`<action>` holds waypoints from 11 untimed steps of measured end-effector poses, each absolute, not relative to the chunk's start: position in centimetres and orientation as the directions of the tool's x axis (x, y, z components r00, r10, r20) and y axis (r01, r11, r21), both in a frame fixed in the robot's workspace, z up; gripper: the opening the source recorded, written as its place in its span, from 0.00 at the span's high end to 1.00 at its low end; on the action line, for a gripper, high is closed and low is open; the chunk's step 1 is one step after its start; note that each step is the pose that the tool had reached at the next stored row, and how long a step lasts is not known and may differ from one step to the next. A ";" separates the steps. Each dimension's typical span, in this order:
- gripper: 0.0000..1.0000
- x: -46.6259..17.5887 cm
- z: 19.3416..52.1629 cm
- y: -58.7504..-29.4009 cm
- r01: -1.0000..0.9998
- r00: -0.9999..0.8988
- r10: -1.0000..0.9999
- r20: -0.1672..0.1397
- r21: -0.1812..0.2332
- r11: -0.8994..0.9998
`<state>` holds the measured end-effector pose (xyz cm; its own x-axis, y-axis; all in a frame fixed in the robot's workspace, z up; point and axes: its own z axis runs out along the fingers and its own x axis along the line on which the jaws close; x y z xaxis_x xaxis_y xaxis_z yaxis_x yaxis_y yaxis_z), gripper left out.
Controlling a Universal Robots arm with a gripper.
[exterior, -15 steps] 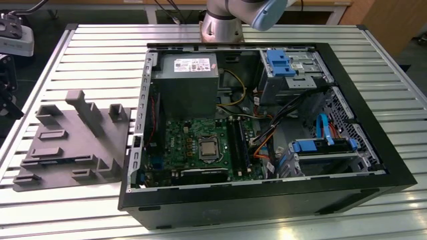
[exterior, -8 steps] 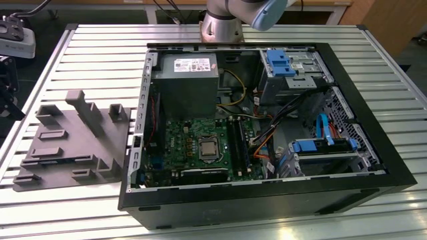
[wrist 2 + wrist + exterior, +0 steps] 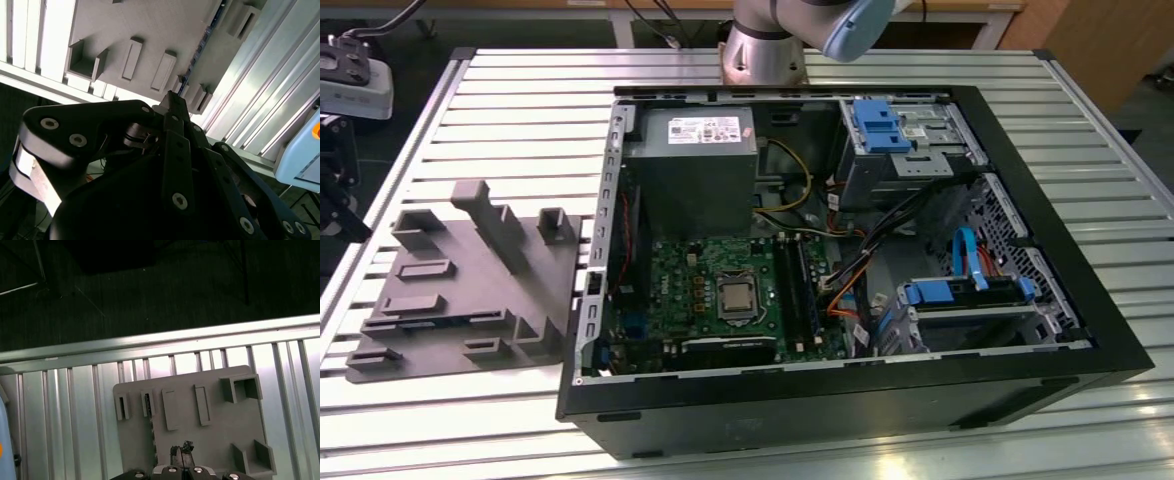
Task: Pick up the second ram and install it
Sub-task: 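Pick up the second ram and move it above second insertion slot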
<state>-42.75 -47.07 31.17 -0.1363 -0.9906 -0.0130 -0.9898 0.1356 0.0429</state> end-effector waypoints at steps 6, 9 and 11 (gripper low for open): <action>0.89 -42.7 31.0 -47.1 -0.990 -0.136 -0.991 -0.013 0.043 0.136; 0.89 -42.7 30.9 -47.1 -0.990 -0.136 -0.991 -0.013 0.043 0.136; 0.89 -42.7 30.9 -47.1 -0.990 -0.136 -0.991 -0.013 0.043 0.136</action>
